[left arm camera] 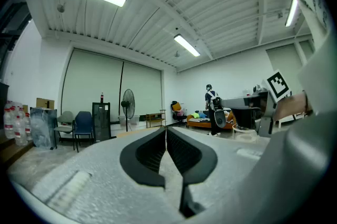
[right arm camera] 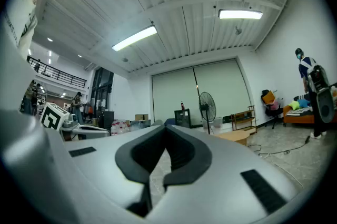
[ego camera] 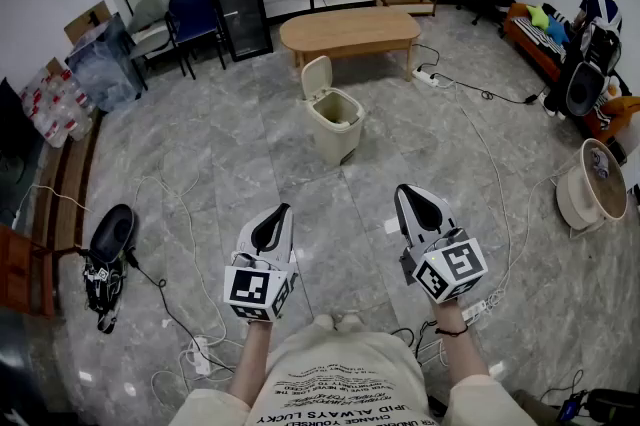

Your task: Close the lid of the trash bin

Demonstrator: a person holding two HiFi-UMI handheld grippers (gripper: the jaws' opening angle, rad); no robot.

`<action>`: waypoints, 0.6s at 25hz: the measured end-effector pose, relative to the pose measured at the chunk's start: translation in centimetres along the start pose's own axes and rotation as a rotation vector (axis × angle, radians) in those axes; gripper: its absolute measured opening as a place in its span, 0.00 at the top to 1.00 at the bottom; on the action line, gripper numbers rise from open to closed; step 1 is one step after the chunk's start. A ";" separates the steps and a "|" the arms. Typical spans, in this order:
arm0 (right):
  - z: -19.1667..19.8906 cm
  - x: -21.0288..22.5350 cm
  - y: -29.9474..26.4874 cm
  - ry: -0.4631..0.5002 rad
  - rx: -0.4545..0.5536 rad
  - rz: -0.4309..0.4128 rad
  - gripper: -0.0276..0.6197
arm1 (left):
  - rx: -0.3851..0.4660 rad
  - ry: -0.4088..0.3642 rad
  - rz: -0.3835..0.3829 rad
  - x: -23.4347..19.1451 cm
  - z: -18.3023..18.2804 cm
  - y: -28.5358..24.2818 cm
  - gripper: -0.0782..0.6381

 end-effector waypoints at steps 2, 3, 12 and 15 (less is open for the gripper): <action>-0.2 0.0 0.1 -0.003 0.000 0.004 0.95 | 0.001 0.001 0.000 0.1 -0.2 0.1 0.86; -0.3 0.0 0.1 -0.004 0.002 0.006 0.95 | -0.001 0.002 0.001 0.2 -0.3 0.1 0.86; -0.4 0.7 0.7 -0.002 0.030 0.023 0.95 | 0.017 0.019 0.006 0.8 -0.4 -0.1 0.86; -0.2 1.3 1.2 -0.001 0.031 0.021 0.95 | 0.031 0.052 -0.002 1.3 -0.2 -0.4 0.86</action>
Point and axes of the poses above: the fingertips, and each gripper's own axes: y backward along the fingers, x to its right, z out of its underside, the point moved 9 cm from there along y, backward along the fingers, and after that the axes turned 15 degrees about x, right-handed, at the moved point
